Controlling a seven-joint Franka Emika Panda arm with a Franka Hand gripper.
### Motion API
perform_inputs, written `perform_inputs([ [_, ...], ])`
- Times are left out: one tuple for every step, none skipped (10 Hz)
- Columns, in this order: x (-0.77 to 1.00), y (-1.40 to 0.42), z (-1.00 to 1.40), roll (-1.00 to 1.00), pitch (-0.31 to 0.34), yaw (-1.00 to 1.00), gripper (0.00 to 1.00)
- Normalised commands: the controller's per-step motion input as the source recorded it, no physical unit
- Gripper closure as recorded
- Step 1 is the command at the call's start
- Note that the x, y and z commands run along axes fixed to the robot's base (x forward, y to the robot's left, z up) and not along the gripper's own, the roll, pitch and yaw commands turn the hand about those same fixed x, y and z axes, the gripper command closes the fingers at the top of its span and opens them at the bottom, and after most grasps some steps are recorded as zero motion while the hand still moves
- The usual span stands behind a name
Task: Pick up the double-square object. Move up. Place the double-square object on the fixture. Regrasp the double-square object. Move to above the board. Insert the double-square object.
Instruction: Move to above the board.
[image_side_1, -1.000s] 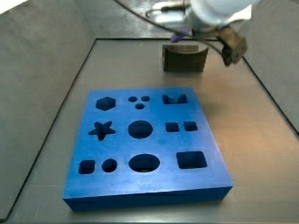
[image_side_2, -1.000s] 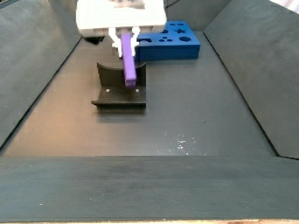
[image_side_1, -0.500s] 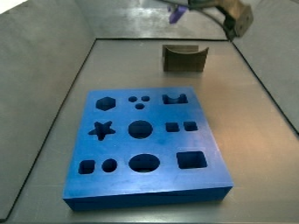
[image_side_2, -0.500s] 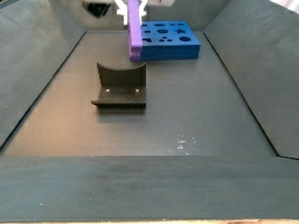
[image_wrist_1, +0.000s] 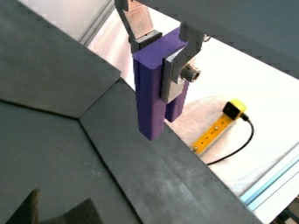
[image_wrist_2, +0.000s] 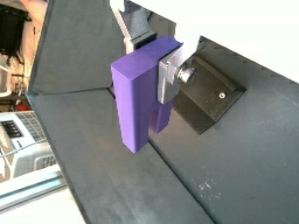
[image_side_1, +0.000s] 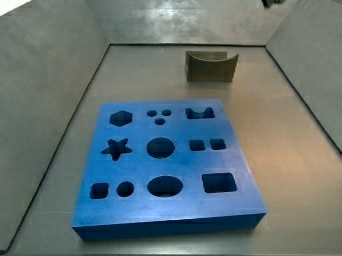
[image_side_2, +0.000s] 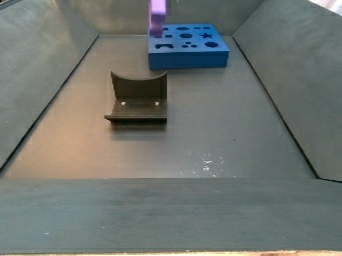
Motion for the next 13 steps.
perform_inputs([
  [-0.3,-1.0,0.44,-1.0,0.012,-0.21,1.0],
  [-0.3,-1.0,0.44,-1.0,0.014,-0.2,1.0],
  [-0.32,-1.0,0.47,-1.0,0.019,-0.2,1.0],
  [-0.33,-1.0,0.46,-1.0,0.03,-0.2,1.0],
  [-0.34,-1.0,0.46,-1.0,0.042,-0.2,1.0],
  [-0.35,-1.0,0.47,-1.0,0.056,-0.2,1.0],
  [-0.36,-1.0,0.48,-1.0,0.064,-0.19,1.0],
  [-0.34,-0.88,0.44,-1.0,0.075,-0.18,1.0],
  [-0.28,-0.69,0.35,-1.0,0.082,-0.18,1.0],
  [-0.15,-0.32,0.17,-1.0,0.09,-0.16,1.0],
  [-0.1,-0.17,0.08,-1.0,0.086,-0.15,1.0],
  [-0.09,-0.08,0.06,-1.0,0.07,-0.14,1.0],
  [-0.1,-0.03,0.04,-0.87,0.04,-0.11,1.0],
])
